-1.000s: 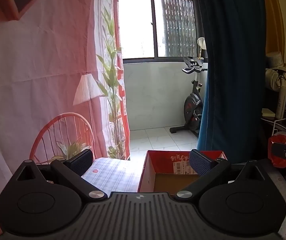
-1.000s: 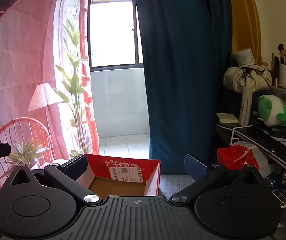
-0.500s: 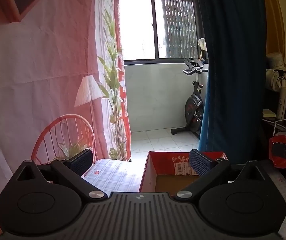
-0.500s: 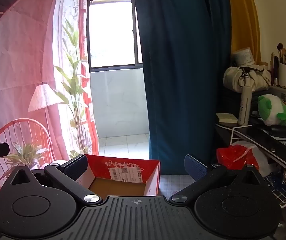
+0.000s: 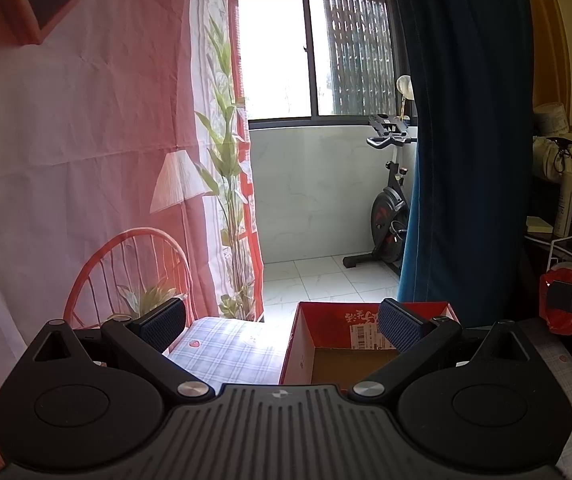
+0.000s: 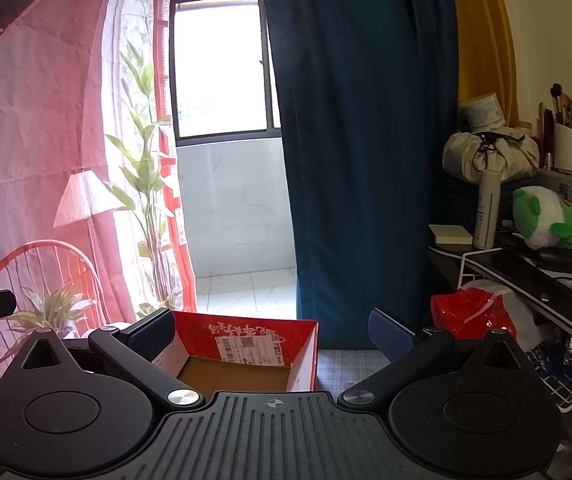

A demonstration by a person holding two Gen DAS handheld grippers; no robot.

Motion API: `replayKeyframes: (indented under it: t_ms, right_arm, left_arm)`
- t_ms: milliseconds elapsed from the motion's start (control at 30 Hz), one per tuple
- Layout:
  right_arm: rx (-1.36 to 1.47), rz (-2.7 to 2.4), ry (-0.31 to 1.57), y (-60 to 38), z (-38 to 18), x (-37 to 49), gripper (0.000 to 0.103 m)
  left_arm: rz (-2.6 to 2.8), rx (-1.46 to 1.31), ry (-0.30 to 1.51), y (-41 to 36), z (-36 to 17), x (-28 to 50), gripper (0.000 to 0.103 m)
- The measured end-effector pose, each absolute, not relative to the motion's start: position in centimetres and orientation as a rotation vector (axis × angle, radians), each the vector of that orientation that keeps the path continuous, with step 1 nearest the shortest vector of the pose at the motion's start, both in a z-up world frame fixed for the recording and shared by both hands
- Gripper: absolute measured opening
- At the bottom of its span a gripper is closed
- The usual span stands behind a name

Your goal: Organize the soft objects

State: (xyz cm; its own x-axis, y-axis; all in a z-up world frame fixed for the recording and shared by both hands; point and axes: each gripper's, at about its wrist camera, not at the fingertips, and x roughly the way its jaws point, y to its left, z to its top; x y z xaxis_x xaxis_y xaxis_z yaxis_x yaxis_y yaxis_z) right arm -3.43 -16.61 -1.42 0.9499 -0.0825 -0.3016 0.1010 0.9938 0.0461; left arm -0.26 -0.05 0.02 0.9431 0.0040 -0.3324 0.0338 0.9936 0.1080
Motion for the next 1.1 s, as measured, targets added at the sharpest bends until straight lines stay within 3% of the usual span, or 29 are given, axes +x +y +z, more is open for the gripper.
replayKeyframes:
  t_ms: [1100]
  right_arm:
    - [0.062,-0.092,0.297,-16.67,-1.33,-3.35,0.103]
  left_arm:
    - [-0.010,0.113,0.346,0.02,0.00,-0.03,0.103]
